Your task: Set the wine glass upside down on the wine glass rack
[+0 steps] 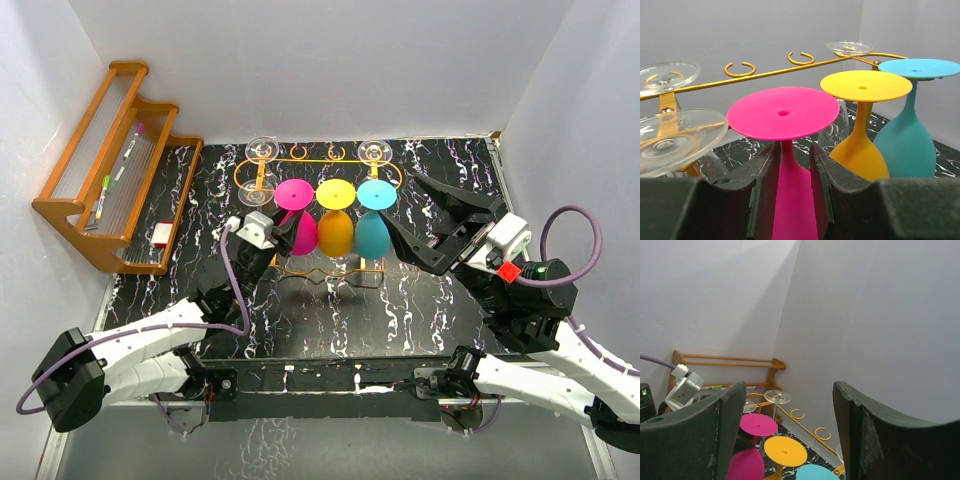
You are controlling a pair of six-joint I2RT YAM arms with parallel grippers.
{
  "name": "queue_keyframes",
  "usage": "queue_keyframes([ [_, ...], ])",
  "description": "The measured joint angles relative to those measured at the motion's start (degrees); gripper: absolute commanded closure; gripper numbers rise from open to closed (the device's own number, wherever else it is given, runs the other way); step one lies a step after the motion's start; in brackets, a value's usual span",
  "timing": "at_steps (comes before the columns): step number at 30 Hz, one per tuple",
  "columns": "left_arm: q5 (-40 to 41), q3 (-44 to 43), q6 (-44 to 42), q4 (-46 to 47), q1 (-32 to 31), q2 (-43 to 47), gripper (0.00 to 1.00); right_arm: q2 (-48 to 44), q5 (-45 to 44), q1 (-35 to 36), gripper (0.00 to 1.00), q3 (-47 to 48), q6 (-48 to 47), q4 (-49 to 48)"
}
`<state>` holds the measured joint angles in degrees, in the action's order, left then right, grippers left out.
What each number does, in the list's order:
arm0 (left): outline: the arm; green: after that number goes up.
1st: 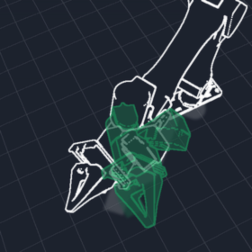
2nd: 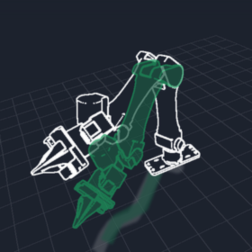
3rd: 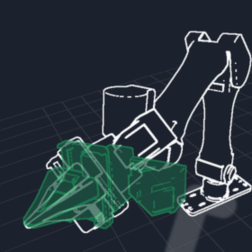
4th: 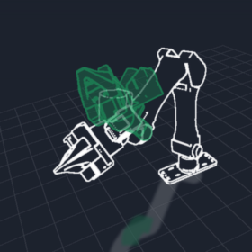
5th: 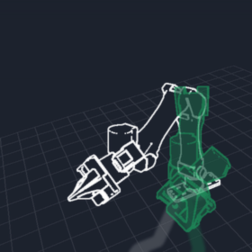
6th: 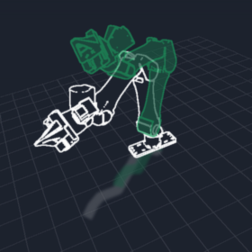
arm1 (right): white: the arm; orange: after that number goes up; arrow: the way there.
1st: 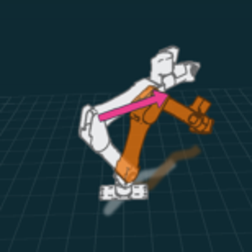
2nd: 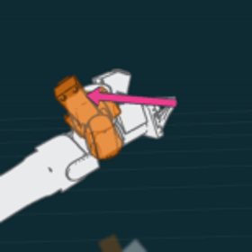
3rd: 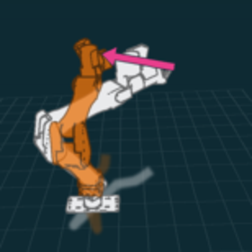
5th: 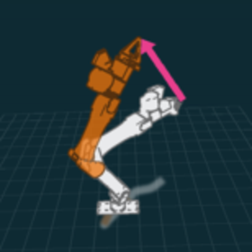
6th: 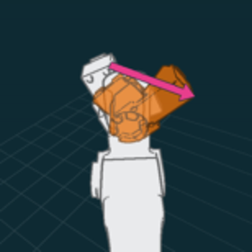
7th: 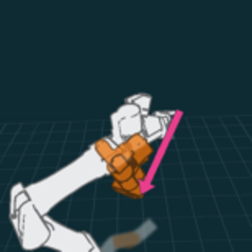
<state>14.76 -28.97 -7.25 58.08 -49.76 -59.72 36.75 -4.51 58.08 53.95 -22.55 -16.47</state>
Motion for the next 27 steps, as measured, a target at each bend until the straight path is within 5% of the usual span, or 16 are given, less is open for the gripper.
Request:
queue_keyframes([
  [20,-8.5,7.4,-3.1,-5.0,0.0,12.5,0.70,2.5,1.0,0.0,0.27,1.5,1.7,-0.1],
  [27,-22.0,8.4,-5.5,-13.2,0.0,22.9,0.73,2.9,-0.1,0.0,0.27,1.4,1.7,-0.9],
])
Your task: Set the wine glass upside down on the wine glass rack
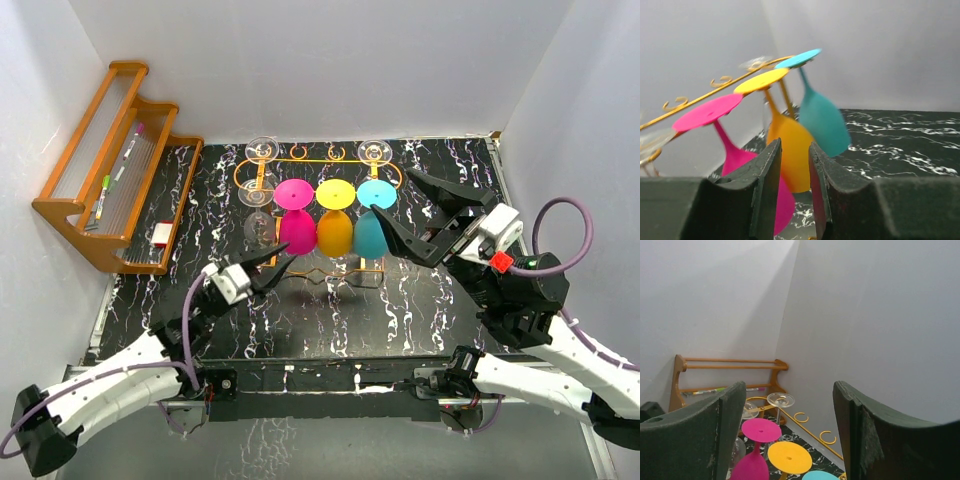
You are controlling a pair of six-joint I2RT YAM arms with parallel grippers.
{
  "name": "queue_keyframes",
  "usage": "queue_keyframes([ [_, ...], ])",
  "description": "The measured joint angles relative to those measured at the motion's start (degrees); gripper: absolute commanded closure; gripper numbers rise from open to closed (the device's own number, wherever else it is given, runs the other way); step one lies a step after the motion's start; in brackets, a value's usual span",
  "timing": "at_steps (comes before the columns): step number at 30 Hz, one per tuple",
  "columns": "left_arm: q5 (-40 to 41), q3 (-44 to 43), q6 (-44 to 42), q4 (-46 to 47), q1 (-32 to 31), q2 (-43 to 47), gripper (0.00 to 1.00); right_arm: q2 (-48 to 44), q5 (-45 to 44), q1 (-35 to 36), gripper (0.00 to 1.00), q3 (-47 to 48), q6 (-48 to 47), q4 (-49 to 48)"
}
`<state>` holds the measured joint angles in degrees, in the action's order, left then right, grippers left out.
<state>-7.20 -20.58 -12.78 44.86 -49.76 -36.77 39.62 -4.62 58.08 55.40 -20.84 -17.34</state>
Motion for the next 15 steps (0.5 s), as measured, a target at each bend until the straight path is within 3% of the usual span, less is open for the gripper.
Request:
queue_keyframes([
  [5,-11.3,-1.7,-4.7,-6.9,0.0,7.3,0.90,1.0,-5.0,0.0,0.23,0.0,0.3,-2.2],
  [7,-13.7,-5.0,-8.1,-9.2,0.0,7.8,0.90,1.9,-7.6,0.0,0.20,0.3,0.5,-2.3],
  [11,-14.1,-16.9,-18.0,-13.7,0.0,5.9,0.84,3.5,-11.1,0.0,0.03,1.6,0.8,-2.4],
  [15,-8.1,-32.7,-29.8,-17.9,0.0,0.9,0.80,4.7,-13.1,0.0,0.02,2.0,0.8,-2.6],
])
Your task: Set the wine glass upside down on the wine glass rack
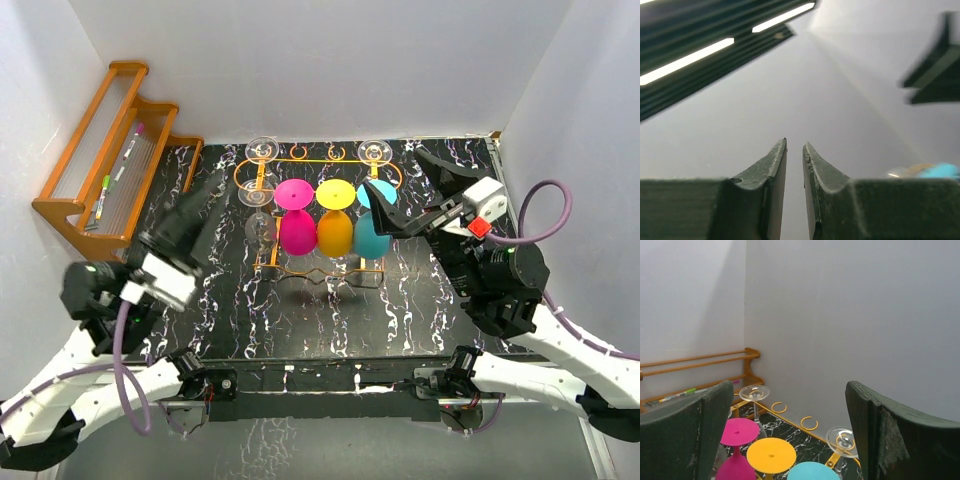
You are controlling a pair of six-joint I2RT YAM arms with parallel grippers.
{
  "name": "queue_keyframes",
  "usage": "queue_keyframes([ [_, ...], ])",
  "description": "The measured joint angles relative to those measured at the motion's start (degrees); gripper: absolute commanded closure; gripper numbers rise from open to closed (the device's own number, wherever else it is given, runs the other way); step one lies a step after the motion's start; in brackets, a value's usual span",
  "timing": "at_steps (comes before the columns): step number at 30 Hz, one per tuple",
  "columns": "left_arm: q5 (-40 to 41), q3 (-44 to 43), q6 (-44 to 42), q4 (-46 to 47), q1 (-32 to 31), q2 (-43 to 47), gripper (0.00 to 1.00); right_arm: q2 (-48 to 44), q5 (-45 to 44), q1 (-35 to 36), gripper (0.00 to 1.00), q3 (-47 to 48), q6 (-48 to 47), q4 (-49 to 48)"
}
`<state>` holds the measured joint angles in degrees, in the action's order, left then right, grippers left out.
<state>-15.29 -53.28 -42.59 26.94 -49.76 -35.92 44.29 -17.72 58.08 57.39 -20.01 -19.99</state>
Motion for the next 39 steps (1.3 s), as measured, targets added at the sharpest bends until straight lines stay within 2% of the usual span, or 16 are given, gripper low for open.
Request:
queue_keyframes([
  [4,14.2,-18.6,-8.7,-3.6,0.0,-9.6,0.64,1.9,-1.4,0.0,0.02,1.4,-0.7,-0.2],
  [8,28.1,-35.9,-12.7,-7.4,0.0,-21.5,0.46,6.1,-2.3,0.0,0.02,5.6,-0.8,0.8],
  [13,39.1,-53.0,-12.2,-18.1,0.6,-35.5,0.37,19.2,-2.6,-1.5,0.02,26.8,0.5,13.4],
  [15,41.6,-59.8,-10.0,-23.3,1.7,-41.2,0.37,25.8,2.6,-7.2,0.02,37.4,3.6,19.0],
  [17,41.5,-66.5,-5.6,-29.1,5.2,-47.1,0.36,31.8,8.5,-16.3,0.02,46.5,7.8,23.9],
  [20,38.5,-76.1,2.9,-38.4,15.5,-55.5,0.36,40.4,13.1,-29.2,0.02,57.6,14.6,29.3],
  [22,35.9,-84.3,9.6,-44.9,24.7,-62.5,0.36,43.0,15.2,-35.8,0.02,58.9,19.3,32.0],
  [24,32.5,-88.2,15.5,-49.9,32.1,-67.3,0.36,44.3,18.5,-41.9,0.02,58.3,24.6,34.6],
  [27,28.1,-84.4,22.7,-55.6,39.5,-69.2,0.32,43.2,21.2,-50.0,0.02,51.6,31.6,35.2],
  [30,24.2,-77.3,27.6,-58.8,41.0,-68.1,0.28,38.6,20.5,-55.3,0.02,37.9,37.0,35.2],
  [35,19.3,-69.1,33.5,-60.8,41.0,-65.2,0.18,29.6,20.2,-54.9,0.02,16.6,41.5,35.8],
  [37,18.6,-64.9,35.4,-61.2,41.5,-62.4,0.17,27.1,20.5,-54.6,0.02,11.5,42.7,35.7],
  [39,19.1,-64.4,37.6,-63.1,41.8,-61.0,0.14,24.8,20.7,-54.7,0.02,6.8,43.5,35.5],
])
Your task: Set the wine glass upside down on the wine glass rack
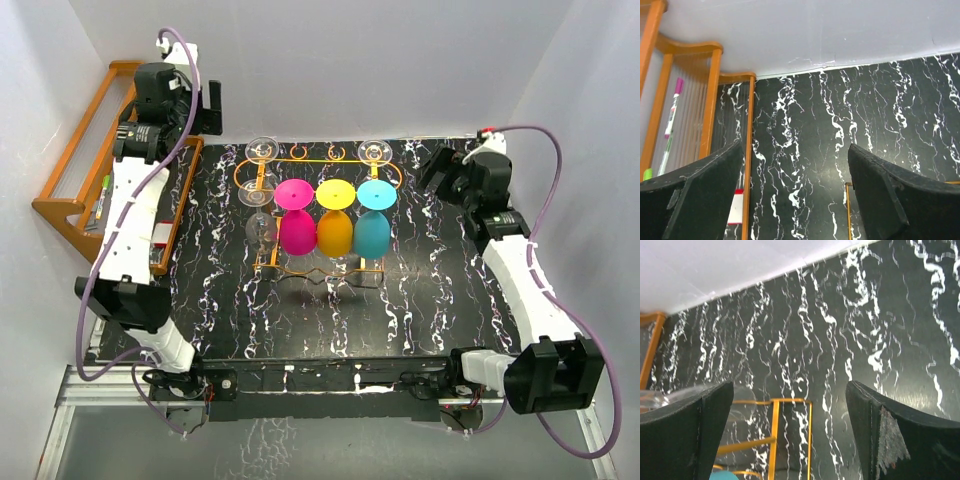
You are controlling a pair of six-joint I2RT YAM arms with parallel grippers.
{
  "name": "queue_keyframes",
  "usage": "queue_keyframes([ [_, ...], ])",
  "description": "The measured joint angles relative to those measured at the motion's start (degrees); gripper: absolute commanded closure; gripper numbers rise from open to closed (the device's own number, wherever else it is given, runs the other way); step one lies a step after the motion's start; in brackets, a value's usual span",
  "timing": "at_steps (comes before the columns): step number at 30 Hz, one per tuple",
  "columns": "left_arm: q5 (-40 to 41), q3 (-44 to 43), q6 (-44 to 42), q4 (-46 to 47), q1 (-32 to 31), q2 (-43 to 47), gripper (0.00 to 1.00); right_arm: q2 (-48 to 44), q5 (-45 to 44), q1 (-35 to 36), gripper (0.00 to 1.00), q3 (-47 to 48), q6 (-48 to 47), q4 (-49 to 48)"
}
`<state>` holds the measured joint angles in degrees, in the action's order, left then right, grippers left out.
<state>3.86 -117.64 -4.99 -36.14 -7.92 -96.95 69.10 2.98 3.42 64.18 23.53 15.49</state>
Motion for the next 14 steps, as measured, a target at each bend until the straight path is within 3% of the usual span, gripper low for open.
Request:
queue_keyframes([
  [5,5.5,0.5,3.5,-2.4,0.3,3.4,0.08,-2.8,0.4,0.0,0.02,-8.2,0.8,-0.5],
  [12,10.3,4.2,0.9,-5.1,0.5,9.1,0.09,-4.4,-1.3,0.0,0.02,-14.1,1.0,-0.5],
  [14,11.7,5.2,0.5,-5.8,0.8,10.2,0.04,-4.6,-1.6,0.0,0.02,-14.2,1.2,-1.0],
])
